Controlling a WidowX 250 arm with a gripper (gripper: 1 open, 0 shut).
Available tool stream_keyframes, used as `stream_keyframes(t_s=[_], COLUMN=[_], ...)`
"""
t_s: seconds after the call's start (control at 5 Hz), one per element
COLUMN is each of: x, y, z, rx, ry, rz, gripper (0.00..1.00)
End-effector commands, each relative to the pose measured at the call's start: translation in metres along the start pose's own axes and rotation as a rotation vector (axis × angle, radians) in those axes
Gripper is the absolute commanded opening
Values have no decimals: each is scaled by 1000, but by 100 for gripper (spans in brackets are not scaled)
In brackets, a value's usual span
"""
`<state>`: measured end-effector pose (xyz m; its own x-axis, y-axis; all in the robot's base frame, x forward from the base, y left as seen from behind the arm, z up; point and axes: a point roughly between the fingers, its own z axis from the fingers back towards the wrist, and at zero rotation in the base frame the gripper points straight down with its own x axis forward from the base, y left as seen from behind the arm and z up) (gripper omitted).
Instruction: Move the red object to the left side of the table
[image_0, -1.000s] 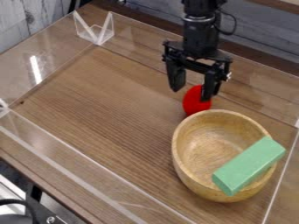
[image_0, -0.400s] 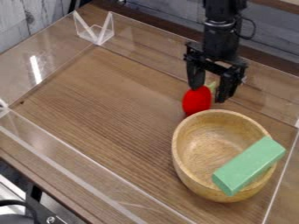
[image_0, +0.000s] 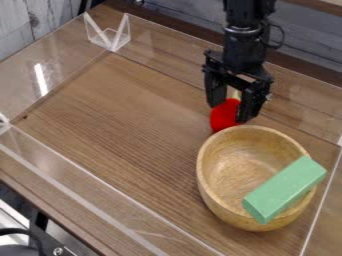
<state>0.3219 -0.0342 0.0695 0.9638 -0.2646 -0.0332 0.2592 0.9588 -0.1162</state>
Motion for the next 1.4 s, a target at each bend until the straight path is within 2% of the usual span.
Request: stream_keyframes(t_s=[0.0,0.2,0.6,0.8,1.0,1.2], x=[0,7,16,26,34,31], y=[9,21,16,18,20,22], z=[29,39,10,7,13,30], rx=[19,19,10,10,9,11], ry=[-112,-133,-94,-88,-95,-121], rz=[81,69,-13,42,95,122], gripper=[100,100,100,0,0,0])
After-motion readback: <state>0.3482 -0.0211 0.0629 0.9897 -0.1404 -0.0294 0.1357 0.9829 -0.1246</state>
